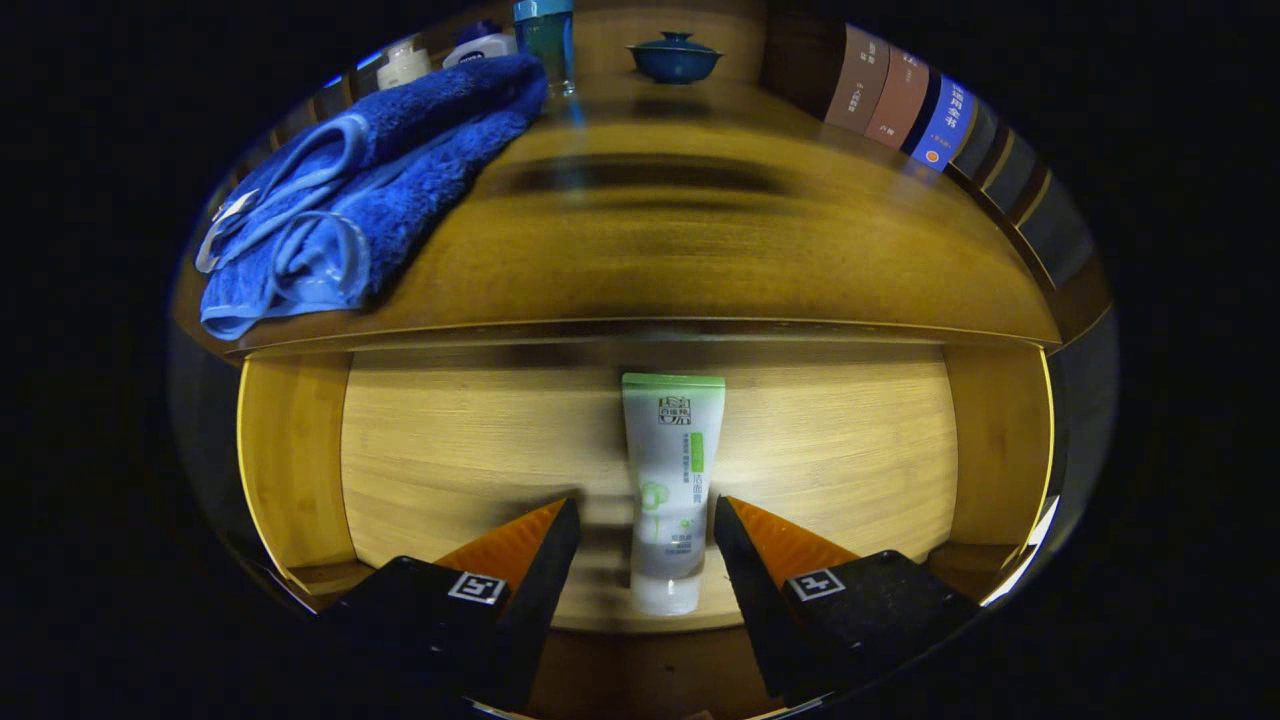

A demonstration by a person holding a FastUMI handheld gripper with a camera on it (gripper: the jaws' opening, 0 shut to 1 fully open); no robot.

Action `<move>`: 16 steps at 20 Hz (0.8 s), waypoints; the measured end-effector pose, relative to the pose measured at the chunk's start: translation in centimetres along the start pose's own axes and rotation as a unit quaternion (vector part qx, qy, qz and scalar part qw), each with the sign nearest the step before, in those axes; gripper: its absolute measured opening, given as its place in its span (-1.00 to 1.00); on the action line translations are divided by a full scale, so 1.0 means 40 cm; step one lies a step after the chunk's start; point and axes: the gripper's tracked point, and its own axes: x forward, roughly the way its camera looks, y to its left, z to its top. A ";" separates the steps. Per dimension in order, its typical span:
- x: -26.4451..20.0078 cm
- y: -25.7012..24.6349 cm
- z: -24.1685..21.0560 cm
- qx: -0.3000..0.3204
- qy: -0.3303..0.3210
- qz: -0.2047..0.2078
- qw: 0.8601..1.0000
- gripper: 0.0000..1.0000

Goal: Pull open the drawer, take out the items inside it, and place them on the countertop above the cabinet.

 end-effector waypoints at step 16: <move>-0.072 0.034 -0.032 -0.007 -0.007 0.045 0.999 -0.50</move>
